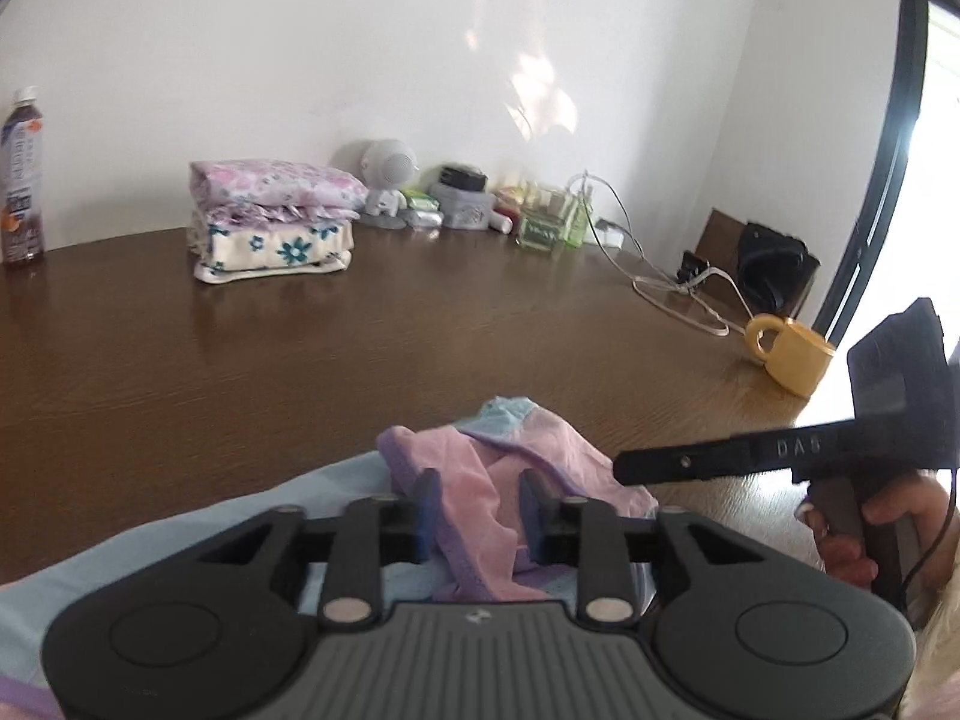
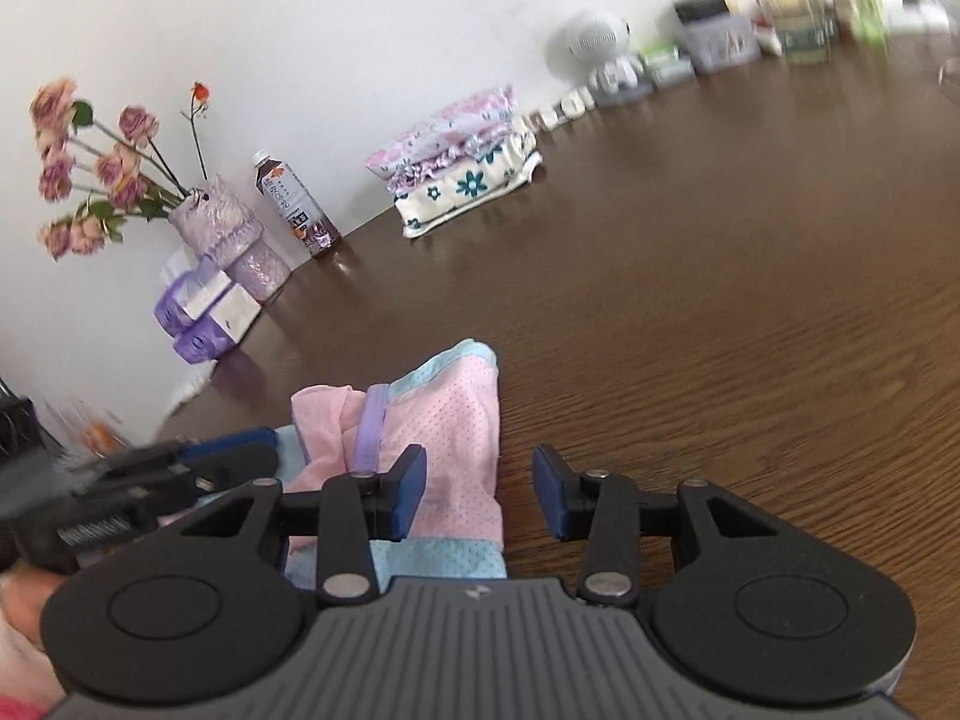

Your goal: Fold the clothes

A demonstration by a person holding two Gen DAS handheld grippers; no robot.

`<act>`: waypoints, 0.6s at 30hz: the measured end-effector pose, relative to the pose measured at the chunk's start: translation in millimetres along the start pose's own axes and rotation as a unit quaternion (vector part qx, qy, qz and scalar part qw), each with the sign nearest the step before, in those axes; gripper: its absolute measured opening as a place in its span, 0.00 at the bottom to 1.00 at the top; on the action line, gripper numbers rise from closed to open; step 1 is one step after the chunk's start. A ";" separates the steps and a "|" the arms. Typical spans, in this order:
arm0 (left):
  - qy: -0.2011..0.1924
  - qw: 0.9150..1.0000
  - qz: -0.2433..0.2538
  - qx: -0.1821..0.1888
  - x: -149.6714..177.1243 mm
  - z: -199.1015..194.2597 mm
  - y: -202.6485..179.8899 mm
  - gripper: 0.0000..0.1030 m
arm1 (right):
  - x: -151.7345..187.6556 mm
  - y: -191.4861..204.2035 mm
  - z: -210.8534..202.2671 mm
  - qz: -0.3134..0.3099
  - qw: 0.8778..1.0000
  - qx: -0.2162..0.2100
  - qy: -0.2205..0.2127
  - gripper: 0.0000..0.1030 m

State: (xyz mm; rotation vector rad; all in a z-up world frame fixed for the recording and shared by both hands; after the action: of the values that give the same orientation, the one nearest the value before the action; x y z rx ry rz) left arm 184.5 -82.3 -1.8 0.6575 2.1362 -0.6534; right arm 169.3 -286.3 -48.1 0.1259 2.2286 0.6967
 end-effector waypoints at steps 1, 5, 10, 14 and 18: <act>0.011 1.000 0.002 -0.002 2.6 6.0 -0.5 0.10 | 0.6 -1.3 3.0 0.007 1.000 -0.005 0.005 0.39; 0.040 0.999 -0.006 -0.008 14.7 24.4 4.7 0.10 | 4.2 -4.2 11.0 0.026 0.999 -0.022 0.016 0.25; 0.036 0.999 -0.022 0.004 18.0 25.8 9.9 0.11 | 6.4 -4.0 16.4 0.045 0.998 -0.027 0.023 0.02; 0.029 0.999 -0.041 0.014 17.0 20.9 13.6 0.15 | -2.6 10.3 7.3 0.020 1.000 -0.017 0.001 0.01; 0.012 0.999 -0.046 0.017 11.9 7.1 17.9 0.16 | -11.1 35.1 -0.7 -0.042 0.999 0.003 -0.006 0.01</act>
State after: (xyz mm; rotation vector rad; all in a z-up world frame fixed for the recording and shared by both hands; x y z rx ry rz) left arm 193.2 -71.0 -19.4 0.5895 2.1922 -0.7361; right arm 172.0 -260.3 -22.2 0.0386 2.2113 0.6423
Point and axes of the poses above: each gripper's, at about its wrist camera, not at the fingertips, and z roughly the way its jaws point, y to its left, x to its underside, the point moved 7 cm from there along z, roughly the way its jaws point, and after that the axes turned 1 degree about -z, right-handed, at the moved point
